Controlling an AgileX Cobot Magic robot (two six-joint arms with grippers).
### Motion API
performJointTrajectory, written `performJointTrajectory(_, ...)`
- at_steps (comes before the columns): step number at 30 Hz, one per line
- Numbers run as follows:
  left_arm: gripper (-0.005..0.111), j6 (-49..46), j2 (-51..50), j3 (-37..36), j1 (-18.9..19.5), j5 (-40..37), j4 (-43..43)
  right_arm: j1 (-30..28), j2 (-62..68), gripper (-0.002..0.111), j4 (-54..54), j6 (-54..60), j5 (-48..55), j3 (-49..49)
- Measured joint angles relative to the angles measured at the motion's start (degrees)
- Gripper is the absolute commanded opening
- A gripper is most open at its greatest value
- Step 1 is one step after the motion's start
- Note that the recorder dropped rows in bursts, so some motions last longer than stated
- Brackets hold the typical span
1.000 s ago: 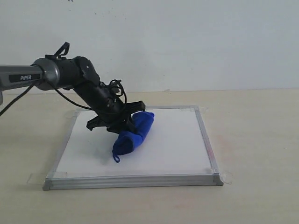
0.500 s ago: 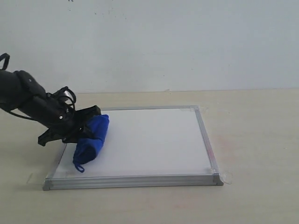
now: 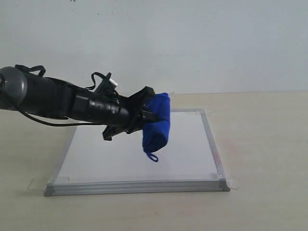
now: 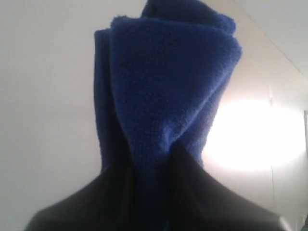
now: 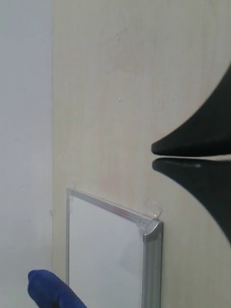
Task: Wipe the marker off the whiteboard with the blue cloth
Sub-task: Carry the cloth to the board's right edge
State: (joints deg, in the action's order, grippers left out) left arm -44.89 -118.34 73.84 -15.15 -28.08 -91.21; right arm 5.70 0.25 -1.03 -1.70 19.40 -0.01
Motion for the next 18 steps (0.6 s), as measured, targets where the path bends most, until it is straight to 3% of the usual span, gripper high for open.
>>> performJointTrajectory(6, 0.004, -0.8, 0.0, 5.9, -6.7, 3.8, -4.5, 0.0, 0.0, 0.001, 0.0, 0.0, 0.0, 0.0)
performJointTrajectory(18, 0.004, 8.9, -8.9, 16.2, -13.4, 6.4, -6.5, 0.0, 0.0, 0.001, 0.0, 0.0, 0.0, 0.0)
